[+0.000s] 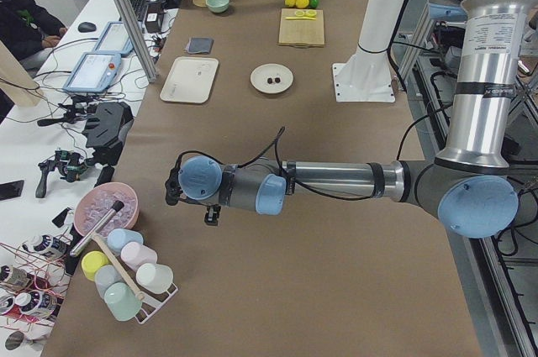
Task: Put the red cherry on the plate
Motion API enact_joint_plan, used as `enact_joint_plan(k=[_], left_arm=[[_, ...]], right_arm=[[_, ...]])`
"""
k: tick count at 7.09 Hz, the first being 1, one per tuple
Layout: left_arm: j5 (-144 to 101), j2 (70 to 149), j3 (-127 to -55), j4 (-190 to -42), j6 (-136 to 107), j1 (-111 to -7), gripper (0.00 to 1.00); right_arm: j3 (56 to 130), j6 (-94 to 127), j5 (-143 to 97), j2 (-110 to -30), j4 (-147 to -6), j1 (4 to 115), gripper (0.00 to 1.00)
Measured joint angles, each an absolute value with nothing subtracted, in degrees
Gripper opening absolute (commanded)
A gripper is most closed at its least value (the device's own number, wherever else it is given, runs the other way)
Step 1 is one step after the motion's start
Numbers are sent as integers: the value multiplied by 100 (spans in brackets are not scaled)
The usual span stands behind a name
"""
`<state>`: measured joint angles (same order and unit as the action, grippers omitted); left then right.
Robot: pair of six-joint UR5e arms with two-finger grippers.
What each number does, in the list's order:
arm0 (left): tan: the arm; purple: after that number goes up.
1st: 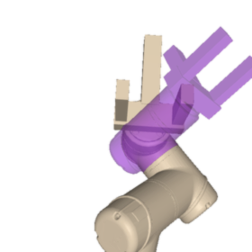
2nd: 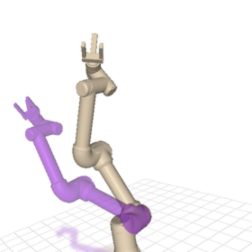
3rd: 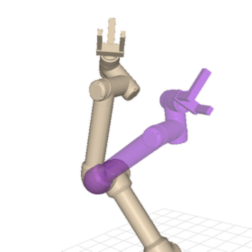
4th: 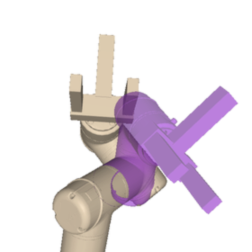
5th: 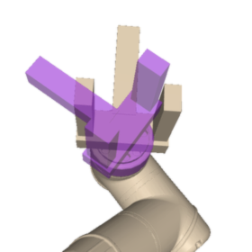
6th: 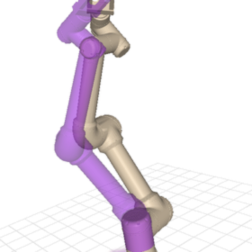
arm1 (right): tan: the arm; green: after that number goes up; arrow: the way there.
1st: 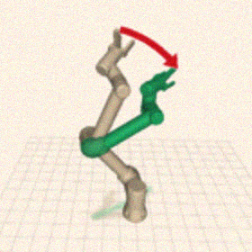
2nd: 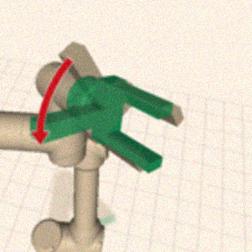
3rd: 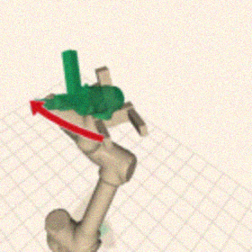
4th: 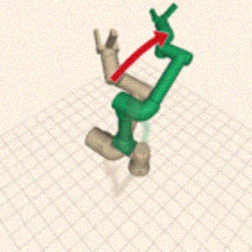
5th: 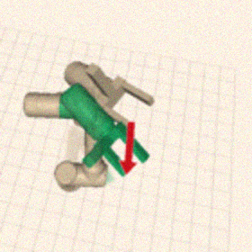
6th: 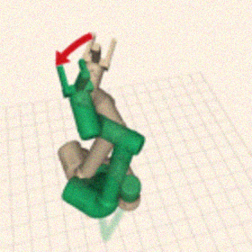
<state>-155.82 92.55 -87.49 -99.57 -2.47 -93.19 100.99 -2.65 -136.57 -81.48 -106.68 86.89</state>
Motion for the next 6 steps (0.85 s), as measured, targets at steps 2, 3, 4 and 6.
enact_joint_plan(k=[2, 3, 4, 6], left_arm=[[-15608, 8388, -9410, -9983, 92, -9511, 99], [-15602, 7848, -9816, -10030, 262, -9534, 99], [-15577, 7541, -10023, -10050, 406, -9534, 99], [-15245, 7414, -10104, -10057, 594, -9501, 99]], right_arm=[[10618, -271, -13465, -8391, -10782, 8641, 100], [10865, -294, -13443, -8548, -10795, 8629, 100], [10994, -329, -13441, -8677, -10791, 8626, 100], [11021, -546, -13481, -8827, -10801, 8622, 100]])
